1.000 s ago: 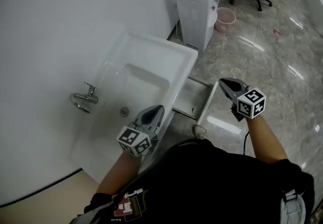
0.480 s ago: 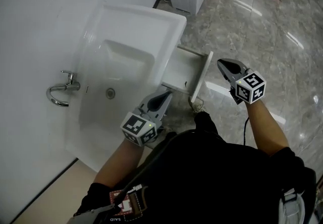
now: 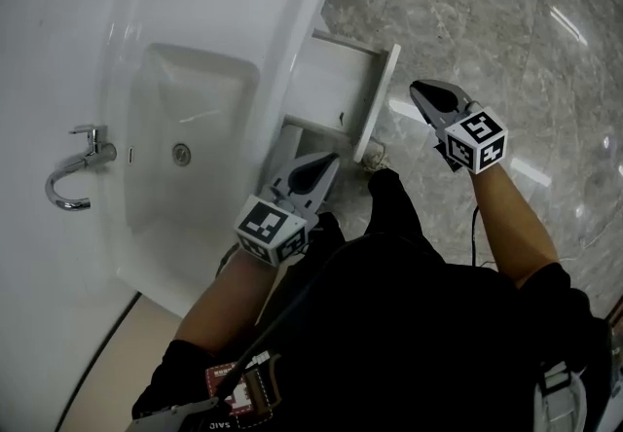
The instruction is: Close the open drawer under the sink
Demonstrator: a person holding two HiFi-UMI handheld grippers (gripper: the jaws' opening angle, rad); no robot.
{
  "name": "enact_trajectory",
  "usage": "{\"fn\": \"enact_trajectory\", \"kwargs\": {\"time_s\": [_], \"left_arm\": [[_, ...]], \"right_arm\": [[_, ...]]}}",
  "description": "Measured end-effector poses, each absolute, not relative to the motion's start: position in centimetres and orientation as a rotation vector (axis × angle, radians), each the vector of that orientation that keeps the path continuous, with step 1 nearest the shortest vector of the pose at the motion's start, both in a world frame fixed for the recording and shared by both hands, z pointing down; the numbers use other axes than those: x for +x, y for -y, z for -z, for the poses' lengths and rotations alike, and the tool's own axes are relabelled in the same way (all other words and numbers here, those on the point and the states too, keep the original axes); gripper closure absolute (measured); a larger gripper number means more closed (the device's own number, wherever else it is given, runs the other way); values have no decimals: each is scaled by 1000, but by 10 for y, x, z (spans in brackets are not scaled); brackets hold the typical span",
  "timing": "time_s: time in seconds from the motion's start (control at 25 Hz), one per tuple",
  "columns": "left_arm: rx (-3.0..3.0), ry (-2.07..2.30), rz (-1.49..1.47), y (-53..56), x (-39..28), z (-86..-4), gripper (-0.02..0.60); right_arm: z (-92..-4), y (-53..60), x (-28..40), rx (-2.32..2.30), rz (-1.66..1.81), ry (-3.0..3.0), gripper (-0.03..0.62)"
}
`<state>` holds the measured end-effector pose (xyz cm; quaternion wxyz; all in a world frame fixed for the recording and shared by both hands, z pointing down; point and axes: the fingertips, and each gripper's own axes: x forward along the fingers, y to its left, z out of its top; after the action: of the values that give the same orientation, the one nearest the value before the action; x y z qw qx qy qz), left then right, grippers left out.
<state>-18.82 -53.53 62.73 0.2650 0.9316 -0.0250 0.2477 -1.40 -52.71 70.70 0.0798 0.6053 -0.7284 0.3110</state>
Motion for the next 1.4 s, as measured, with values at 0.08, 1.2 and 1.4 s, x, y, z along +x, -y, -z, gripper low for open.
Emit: {"fn": "enact_trajectory", "kwargs": {"time_s": [0.08,1.2,1.4], "left_arm": [[2498,51,-689,528,-186,-642,583],[2369,91,-819,495,-200,-782,583],[2363,116,-793,497,-201,-787,583]], "right_arm": [[-725,522,-16,1785,-940,2167,587],[-897,513,-97,1213,-670,2168,462],[-906,521,-101,1210,-571,2144,457]]}}
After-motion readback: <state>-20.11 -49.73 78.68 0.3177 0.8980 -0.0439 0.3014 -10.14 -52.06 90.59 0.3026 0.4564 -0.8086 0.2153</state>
